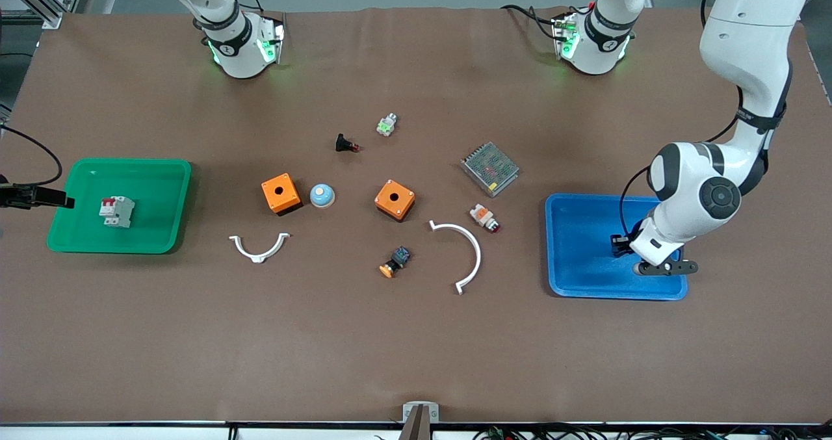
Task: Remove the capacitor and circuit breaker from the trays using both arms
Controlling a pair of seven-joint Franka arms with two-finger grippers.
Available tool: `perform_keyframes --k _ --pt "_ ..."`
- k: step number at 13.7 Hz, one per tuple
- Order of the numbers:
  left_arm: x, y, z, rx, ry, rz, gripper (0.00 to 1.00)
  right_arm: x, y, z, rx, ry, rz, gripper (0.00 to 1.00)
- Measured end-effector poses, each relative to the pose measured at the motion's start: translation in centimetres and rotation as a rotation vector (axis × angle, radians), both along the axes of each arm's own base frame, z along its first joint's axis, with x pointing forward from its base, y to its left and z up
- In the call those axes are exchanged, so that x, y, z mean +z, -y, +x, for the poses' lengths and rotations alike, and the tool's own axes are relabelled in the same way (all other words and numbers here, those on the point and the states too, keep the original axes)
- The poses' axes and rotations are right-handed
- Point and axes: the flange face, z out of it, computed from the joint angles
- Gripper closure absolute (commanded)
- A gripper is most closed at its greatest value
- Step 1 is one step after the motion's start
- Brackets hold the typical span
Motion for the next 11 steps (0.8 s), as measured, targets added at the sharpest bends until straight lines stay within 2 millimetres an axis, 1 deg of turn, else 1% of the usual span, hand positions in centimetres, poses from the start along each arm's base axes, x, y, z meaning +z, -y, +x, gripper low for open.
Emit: perform_keyframes --k 1,2,3,4,6,7,9,11 --pt "1.2 0.2 0.0 -0.003 -0.007 0.001 1.00 -1.1 0.4 -0.5 -0.005 -0.002 0.002 0.00" --pt "2.8 0.7 -0.1 -0.012 -0.013 0.002 1.00 -2.2 0.7 -1.0 -0.008 -0.005 0.004 0.00" --pt "4.8 1.7 -0.2 -0.029 -0.015 -0.002 1.00 -3.3 0.8 -1.4 -0.013 -0.005 0.004 0.00" --pt "6.6 3.5 -0.5 -0.042 -0.015 -0.008 1.00 -4.4 0.9 -1.8 -0.017 0.000 0.002 0.00" --pt "9.3 8.1 -1.4 -0.039 -0.013 -0.026 1.00 -7.2 1.1 -2.9 -0.024 0.026 -0.009 0.00" --pt "10.0 10.6 -2.0 -0.033 -0.013 -0.037 1.00 -8.5 1.3 -3.5 -0.032 0.044 -0.018 0.00" --pt "10.3 15.4 -3.3 0.001 -0.021 -0.060 1.00 -10.6 2.1 -4.8 -0.044 0.073 -0.031 0.00" --pt "10.2 20.5 -5.2 0.060 -0.039 -0.070 1.00 -11.8 2.2 -5.6 -0.045 0.068 -0.027 0.00"
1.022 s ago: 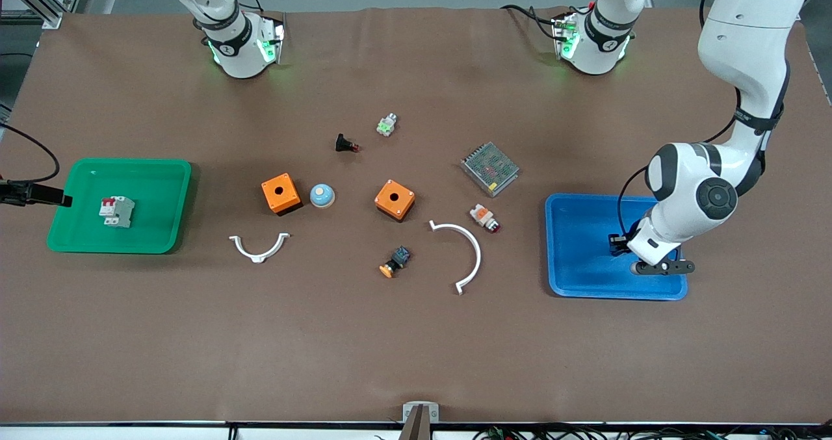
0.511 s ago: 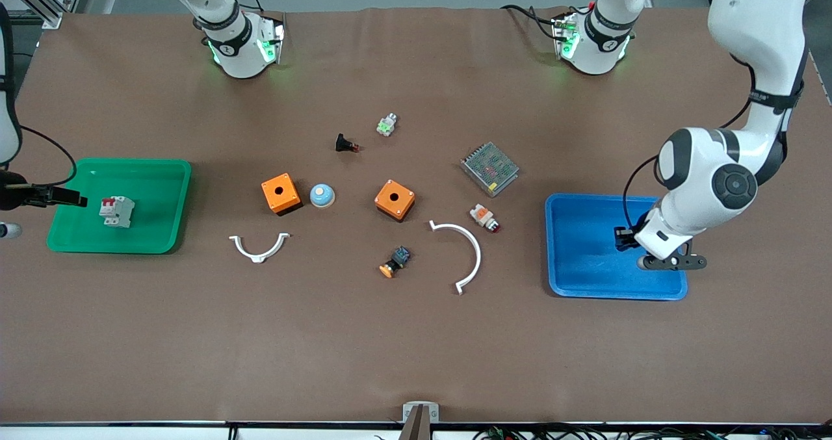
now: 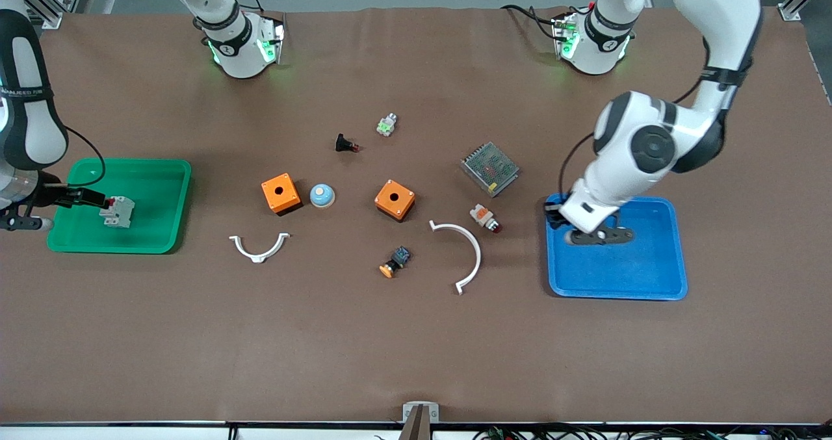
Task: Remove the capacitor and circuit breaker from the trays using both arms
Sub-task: 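Lift the capacitor with the left gripper while the right gripper grasps the breaker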
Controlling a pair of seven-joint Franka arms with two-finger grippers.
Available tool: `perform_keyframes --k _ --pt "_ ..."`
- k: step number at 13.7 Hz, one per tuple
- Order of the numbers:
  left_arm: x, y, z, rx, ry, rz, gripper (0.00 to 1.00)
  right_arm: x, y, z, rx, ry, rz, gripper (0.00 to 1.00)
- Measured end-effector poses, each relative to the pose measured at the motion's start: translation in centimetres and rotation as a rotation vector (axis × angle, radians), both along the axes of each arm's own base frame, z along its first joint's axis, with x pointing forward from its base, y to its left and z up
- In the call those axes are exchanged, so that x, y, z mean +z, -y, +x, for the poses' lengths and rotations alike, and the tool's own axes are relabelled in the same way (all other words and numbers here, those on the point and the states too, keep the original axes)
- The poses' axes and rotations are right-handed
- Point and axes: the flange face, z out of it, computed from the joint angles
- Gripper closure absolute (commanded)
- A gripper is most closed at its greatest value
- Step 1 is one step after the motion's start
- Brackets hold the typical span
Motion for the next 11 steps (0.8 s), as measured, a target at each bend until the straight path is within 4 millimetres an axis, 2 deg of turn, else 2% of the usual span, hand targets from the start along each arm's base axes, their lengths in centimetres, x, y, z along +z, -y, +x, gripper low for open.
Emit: perform_keyframes --k 2,4,7,8,11 --pt "-0.7 5.2 -2.5 0.063 -0.027 0.003 1.00 -1.0 -0.1 -0.2 0.001 -0.009 0.004 0.00" --pt "-2.0 9.7 -5.0 0.147 -0.057 0.011 1.00 -2.8 -0.1 -0.4 0.000 -0.011 0.004 0.00" --pt "-3.6 15.6 -8.5 0.235 -0.069 -0.004 1.00 -5.8 0.0 -0.6 -0.002 -0.022 0.007 0.01" --pt "-4.1 17.2 -9.6 0.257 -0.069 -0.013 1.00 -6.5 0.0 -0.6 -0.002 -0.022 0.007 0.06" --pt "-6.6 20.8 -11.7 0.315 -0.060 -0.009 1.00 -7.8 0.1 -0.8 -0.004 -0.031 0.010 0.34"
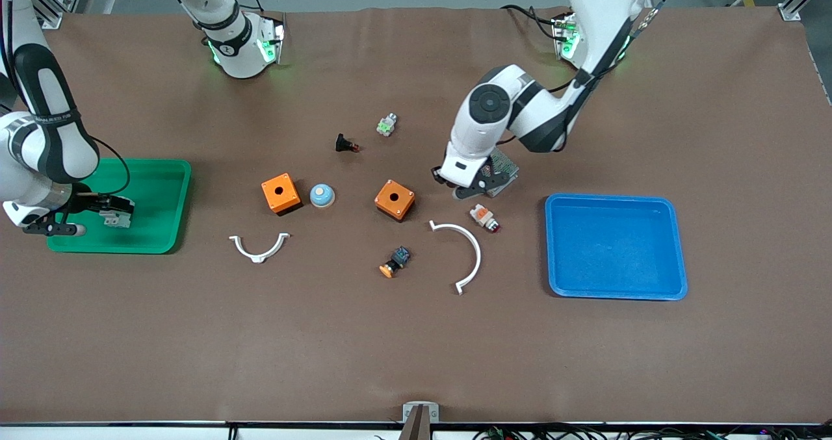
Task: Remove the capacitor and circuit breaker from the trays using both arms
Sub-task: 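Set the capacitor beside the grey box while the right gripper lifts the breaker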
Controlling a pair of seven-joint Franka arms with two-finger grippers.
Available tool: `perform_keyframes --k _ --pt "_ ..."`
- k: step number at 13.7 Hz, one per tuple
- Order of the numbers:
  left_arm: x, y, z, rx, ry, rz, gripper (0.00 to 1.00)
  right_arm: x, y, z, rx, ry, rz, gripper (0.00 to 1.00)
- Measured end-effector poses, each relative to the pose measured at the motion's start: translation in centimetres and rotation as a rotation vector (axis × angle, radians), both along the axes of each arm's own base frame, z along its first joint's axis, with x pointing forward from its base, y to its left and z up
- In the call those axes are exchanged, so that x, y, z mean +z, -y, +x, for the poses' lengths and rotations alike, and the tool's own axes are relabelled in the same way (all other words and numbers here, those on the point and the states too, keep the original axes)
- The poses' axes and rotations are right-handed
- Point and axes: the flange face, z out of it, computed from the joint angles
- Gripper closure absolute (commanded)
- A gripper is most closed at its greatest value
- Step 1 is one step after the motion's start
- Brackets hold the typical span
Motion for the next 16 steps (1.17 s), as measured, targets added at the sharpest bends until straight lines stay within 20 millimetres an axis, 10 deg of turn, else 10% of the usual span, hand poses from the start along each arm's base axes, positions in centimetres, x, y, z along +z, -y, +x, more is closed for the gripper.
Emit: perform_keyframes --k 4,6,9,13,16 --pt "-3.6 3.1 -0.6 0.049 0.016 0.048 0.93 -0.1 -0.1 -0.1 0.000 -0.010 0.005 0.64" --pt "-4.8 3.3 -0.5 0.049 0.017 0.060 0.67 -0.1 -0.1 -0.3 -0.001 -0.030 0.014 0.73" --pt "-5.5 3.2 -0.4 0.051 0.009 0.067 0.01 0.2 -0.2 -0.4 0.006 -0.069 0.027 0.78" --pt "-3.2 3.1 1.2 0.068 0.044 0.047 0.00 3.9 -0.3 1.1 0.019 -0.118 0.049 0.78" --pt "4.3 0.8 5.2 0.056 0.112 0.067 0.00 11.5 -2.6 3.7 0.055 -0.138 0.055 0.78"
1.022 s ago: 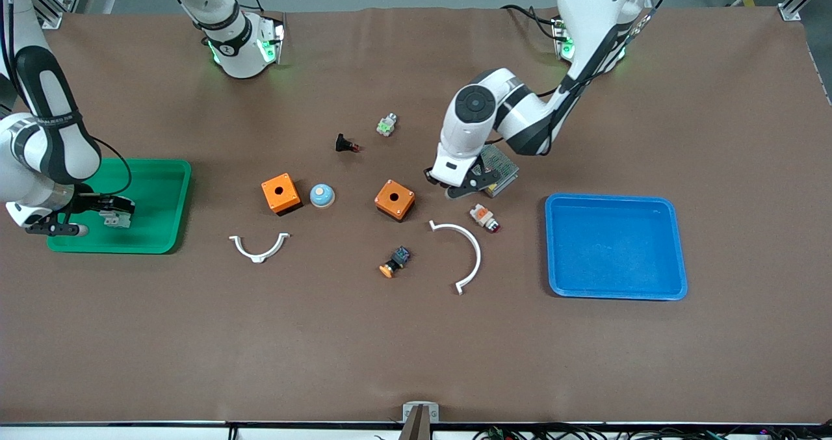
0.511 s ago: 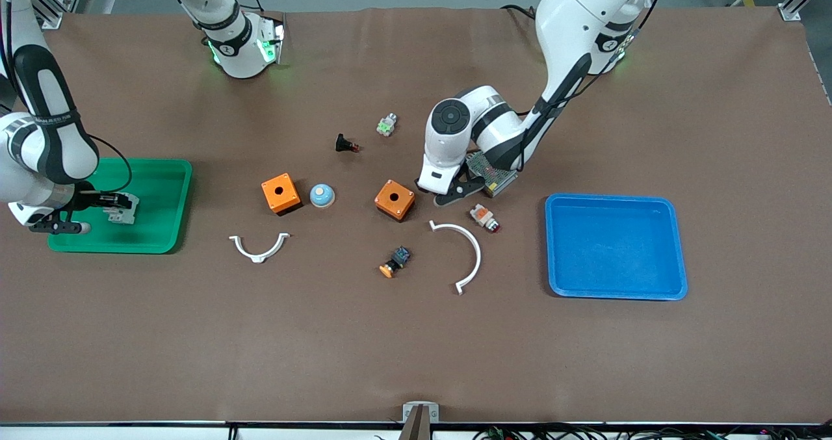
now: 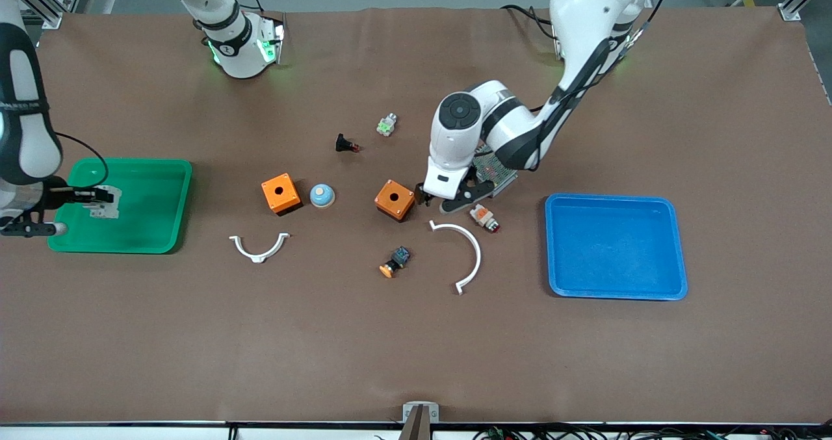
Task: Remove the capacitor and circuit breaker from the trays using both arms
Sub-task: 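Set the capacitor beside the grey box while the right gripper lifts the breaker, then carry the breaker toward the orange block while the left gripper withdraws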
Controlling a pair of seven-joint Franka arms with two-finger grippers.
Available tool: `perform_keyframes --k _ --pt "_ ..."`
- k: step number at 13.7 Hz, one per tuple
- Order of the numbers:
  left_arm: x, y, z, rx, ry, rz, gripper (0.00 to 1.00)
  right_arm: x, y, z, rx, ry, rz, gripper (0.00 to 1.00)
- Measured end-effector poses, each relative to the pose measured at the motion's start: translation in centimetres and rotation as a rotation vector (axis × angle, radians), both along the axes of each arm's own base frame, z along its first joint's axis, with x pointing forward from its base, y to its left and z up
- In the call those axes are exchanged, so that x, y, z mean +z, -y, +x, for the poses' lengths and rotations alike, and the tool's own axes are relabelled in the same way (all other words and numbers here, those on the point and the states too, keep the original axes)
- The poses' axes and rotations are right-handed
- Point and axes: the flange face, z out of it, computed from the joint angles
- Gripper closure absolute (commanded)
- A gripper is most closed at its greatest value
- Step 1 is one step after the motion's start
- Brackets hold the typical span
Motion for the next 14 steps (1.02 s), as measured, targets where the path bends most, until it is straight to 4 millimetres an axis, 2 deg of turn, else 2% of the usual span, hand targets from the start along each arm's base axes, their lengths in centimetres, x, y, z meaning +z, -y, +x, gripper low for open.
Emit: perform_keyframes --k 1,3,5,8,9,12,14 --pt "3.2 -1.7 1.5 -0.039 0.020 0.024 0.00 2.8 -1.7 0.9 -0.003 -0.001 -0.009 0.78" --pt "9.6 -6.1 4.6 -0.119 0.046 0.077 0.00 7.8 -7.1 2.9 -0.027 -0.015 -0.037 0.78" --pt "14.4 -9.7 6.4 -0.173 0.047 0.122 0.00 10.7 -13.2 4.6 -0.040 -0.023 -0.065 0.78" --pt "20.3 -13.8 8.2 -0.270 0.030 0.170 0.00 10.9 -22.7 5.8 -0.076 -0.021 -0.083 0.78" --pt "22.9 -15.9 8.8 -0.325 0.023 0.186 0.00 10.4 -27.1 6.0 -0.091 -0.021 -0.065 0.78" --pt "27.0 -20.9 9.4 -0.403 0.011 0.152 0.00 9.5 -33.8 6.3 -0.135 0.013 -0.067 0.78" --pt "29.8 -25.4 9.0 -0.444 -0.007 0.147 0.00 7.7 -38.4 6.3 -0.130 0.038 -0.075 0.78"
